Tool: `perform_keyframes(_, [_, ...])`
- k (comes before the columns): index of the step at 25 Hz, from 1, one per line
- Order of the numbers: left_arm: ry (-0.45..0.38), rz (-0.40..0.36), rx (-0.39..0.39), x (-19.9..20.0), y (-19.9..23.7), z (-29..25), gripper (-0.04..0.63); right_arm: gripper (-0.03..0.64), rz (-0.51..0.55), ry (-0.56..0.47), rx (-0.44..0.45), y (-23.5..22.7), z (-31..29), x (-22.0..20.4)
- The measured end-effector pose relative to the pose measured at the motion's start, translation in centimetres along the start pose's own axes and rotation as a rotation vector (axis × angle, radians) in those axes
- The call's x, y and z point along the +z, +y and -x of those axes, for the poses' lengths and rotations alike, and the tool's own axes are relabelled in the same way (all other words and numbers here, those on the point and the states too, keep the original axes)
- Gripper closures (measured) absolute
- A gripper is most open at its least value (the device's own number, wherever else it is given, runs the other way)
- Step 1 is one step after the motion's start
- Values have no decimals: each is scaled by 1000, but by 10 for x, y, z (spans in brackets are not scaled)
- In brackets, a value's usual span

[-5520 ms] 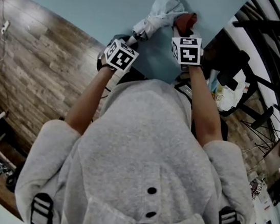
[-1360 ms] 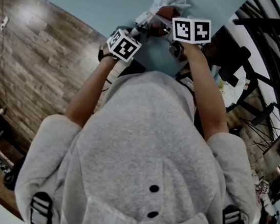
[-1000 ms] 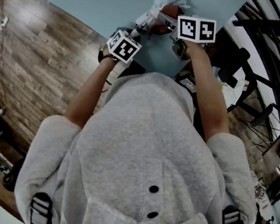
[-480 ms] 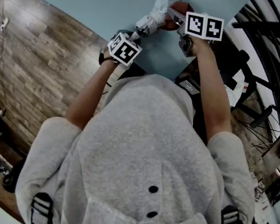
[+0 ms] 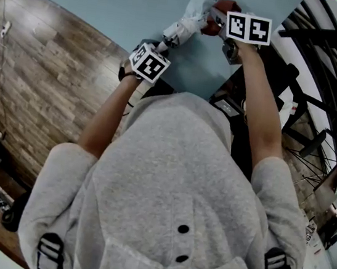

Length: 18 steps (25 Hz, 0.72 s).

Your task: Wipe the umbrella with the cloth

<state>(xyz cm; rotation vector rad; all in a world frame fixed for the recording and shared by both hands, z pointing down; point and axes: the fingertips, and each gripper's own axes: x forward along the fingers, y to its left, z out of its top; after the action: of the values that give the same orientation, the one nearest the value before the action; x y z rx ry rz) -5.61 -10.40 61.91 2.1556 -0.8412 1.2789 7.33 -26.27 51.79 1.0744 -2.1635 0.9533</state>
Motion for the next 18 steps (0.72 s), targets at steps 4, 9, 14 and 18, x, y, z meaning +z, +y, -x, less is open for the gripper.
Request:
perform_keyframes(4, [1, 0, 3, 1, 2, 0, 439, 537, 55, 10, -38, -7, 0, 5])
perform_keyframes(9, [3, 1, -4, 0, 2, 1, 439, 537, 190, 27, -143, -16, 3, 13])
perform_keyframes(14, [-2, -3, 0, 1, 2, 1, 439, 537, 387, 27, -294, -28, 12, 25])
perform_keyframes(18, [1, 3, -7, 0, 0, 1, 439, 537, 486, 8, -329, -21, 18, 32])
